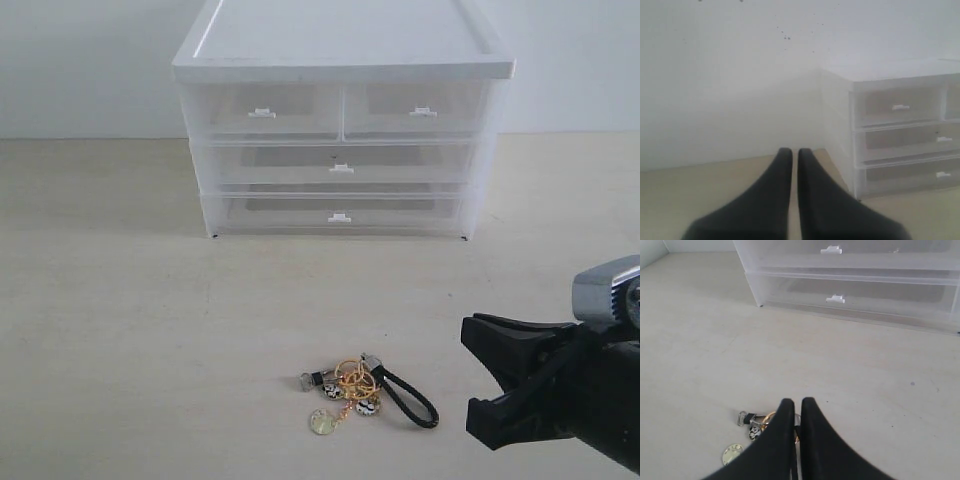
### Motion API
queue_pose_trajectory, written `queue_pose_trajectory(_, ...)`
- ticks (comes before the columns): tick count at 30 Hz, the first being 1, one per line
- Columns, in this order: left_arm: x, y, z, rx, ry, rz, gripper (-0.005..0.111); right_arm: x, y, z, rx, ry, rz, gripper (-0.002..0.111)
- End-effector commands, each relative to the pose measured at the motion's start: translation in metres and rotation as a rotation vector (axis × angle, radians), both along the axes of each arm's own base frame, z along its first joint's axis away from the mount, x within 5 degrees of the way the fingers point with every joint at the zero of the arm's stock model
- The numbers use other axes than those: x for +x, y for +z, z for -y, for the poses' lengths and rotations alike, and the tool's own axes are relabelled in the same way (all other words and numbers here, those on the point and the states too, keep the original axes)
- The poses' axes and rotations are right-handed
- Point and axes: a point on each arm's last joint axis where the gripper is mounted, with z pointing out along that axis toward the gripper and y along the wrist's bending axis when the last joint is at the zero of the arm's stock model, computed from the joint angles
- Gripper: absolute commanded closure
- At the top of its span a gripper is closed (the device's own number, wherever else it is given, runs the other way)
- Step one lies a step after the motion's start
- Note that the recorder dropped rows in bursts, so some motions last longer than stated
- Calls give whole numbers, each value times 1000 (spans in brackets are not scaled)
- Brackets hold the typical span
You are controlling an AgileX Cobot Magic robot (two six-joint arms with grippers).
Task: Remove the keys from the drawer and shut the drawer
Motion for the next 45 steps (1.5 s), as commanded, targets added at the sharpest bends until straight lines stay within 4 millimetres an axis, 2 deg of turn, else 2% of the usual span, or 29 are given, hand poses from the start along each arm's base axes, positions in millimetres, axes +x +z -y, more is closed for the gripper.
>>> queue_pose_trajectory(1, -2, 10, 0, 21, 2, 39, 103, 0, 2, 0, 9, 0, 8, 108)
queue_pose_trajectory(9, -4, 15, 7, -143, -102, 85, 103, 0, 2, 0, 9, 0, 8, 108)
queue_pose_trajectory(10, -4, 12, 9, -101, -122, 64, 103, 0, 2, 0, 9, 0, 8, 108)
queue_pose_trajectory(16, -2, -6, 9, -129, -109, -133, 103, 1, 3, -1, 16, 0, 18, 108)
queue_pose_trajectory(24, -2, -22, 7, -141, -73, -278, 103, 1, 3, -1, 16, 0, 18, 108)
queue_pose_trajectory(33, -2, -5, 11, -250, -139, -84, 103, 1, 3, -1, 16, 0, 18, 108)
queue_pose_trajectory(37, -1, -7, 8, -287, -97, -109, 103, 1, 3, -1, 17, 0, 19, 108)
queue_pose_trajectory(45, -2, -29, 0, -277, 54, -336, 103, 1, 3, -1, 17, 0, 19, 108)
